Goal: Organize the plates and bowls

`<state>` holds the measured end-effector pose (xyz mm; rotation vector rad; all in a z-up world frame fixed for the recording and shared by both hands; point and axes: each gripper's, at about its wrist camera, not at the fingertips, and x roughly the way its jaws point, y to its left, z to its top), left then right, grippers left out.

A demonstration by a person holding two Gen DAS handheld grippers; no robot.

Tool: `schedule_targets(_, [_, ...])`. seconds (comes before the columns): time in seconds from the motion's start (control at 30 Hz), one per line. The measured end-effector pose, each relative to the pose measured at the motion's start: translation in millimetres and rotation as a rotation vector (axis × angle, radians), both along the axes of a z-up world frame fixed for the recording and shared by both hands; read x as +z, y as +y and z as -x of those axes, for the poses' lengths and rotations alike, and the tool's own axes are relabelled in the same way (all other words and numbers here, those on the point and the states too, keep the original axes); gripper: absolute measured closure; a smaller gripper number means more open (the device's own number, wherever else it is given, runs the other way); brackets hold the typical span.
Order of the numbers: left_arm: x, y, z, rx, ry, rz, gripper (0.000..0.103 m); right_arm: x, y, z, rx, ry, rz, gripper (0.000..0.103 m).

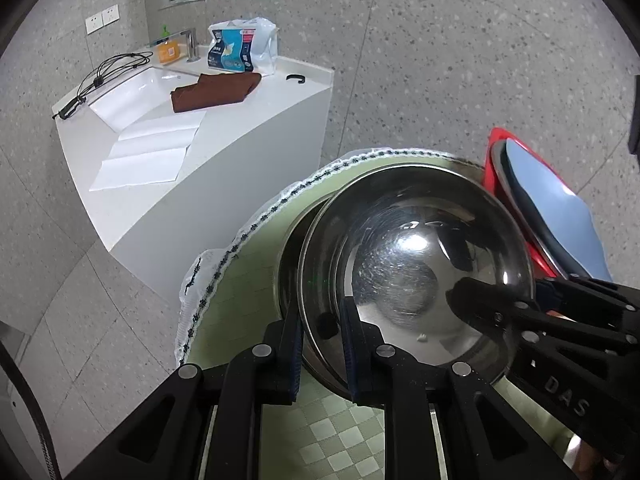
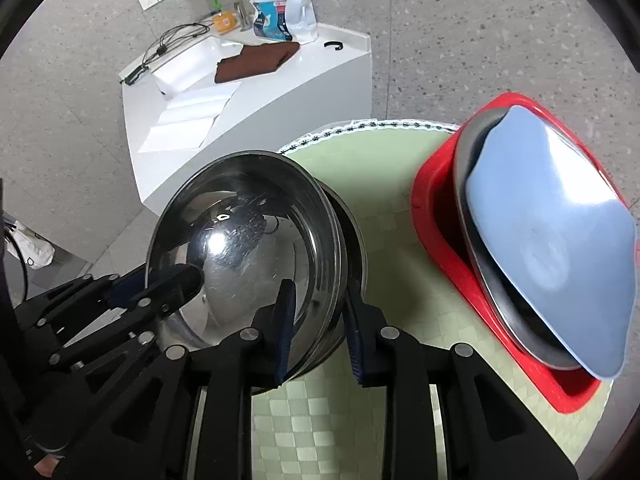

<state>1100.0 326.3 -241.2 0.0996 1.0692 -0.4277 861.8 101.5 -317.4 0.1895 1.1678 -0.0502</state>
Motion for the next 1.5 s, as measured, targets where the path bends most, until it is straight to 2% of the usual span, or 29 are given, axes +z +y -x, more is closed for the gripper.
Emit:
schedule_targets(0.23, [2, -6, 6, -0.026, -0.025, -0.003, 0.089, 7, 0, 14, -0.034, -0.003, 0.026, 0.077])
schedule_targets(0.37, [-2, -7, 5, -0.031, -0.007, 0.003, 0.089, 7, 0, 16, -0.049, -0.009, 0.033, 0.076])
schedule_targets(0.47, [-5, -9, 5, -0.031, -0.003, -0.003, 0.089, 7, 3, 18, -0.062, -0.021, 0.089, 0.076])
schedule_targets(0.73, [-5, -15, 6, -0.032, -0.022, -0.028, 0.089, -9, -7, 15, -0.106, -0.011, 0.044, 0.075])
schedule_targets(0.83, [-7, -14, 4, -0.023, -0.017, -0.027, 0.088, -13, -9, 12, -0.116, -0.007, 0.039, 0.068])
schedule_targets(0.97, [-8, -10, 1, -0.017, -0.013, -0.024, 0.087, -21, -15, 9, -0.129, -0.008, -0.020, 0.068])
schedule_targets(1.23, [-8, -7, -2, -0.024, -0.007, -0.025, 0.084, -35, -14, 2, -0.125, 0.011, -0.062, 0.068])
schedule_targets(1.3, [-6, -6, 0, -0.029, -0.006, -0.017, 0.078, -37, -14, 1, -0.127, 0.012, -0.063, 0.068])
schedule_targets(1.37, [-2, -6, 3, -0.036, -0.012, 0.001, 0.068, -37, -14, 1, -0.130, 0.006, -0.060, 0.068])
schedule_targets(1.5, [8, -2, 13, -0.027, -0.041, 0.009, 0.056, -30, -17, 6, -0.140, -0.022, -0.075, 0.068])
